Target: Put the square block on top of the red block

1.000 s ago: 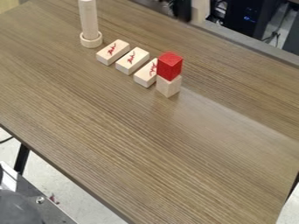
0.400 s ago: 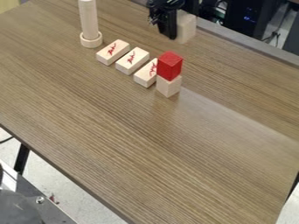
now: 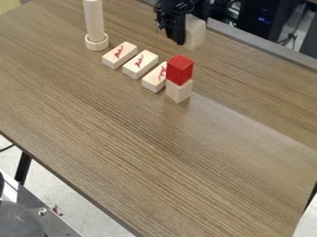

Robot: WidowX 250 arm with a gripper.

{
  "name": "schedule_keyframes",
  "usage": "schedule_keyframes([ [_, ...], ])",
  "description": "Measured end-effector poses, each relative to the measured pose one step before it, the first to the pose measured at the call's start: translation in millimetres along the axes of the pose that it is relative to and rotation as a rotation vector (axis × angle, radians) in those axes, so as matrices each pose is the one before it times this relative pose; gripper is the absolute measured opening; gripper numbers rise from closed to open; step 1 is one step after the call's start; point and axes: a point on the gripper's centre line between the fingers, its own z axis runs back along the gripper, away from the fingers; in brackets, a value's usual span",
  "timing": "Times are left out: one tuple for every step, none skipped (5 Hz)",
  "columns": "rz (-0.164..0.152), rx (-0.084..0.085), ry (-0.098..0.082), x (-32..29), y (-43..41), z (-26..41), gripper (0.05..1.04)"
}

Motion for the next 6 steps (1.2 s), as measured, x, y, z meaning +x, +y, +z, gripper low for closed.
schedule_keyframes([
  [-0.0093, 0.0241, -0.0105, 1.49, 6.12, -4.87, 0.581],
  [-0.0037, 0.0234, 0.0021, -1.48, 7.09, -5.41, 0.581],
  [-0.0065, 0.0093, 0.001, -1.62, 2.75, -2.55, 0.581],
  [-0.0033, 0.01, 0.0038, -1.92, 2.34, -2.41, 0.581],
  [0.0019, 0.0031, 0.0001, -0.21, -0.8, -4.61, 0.581],
  [-0.0057, 0.0013, 0.0108, -5.2, -1.95, -4.02, 0.581],
])
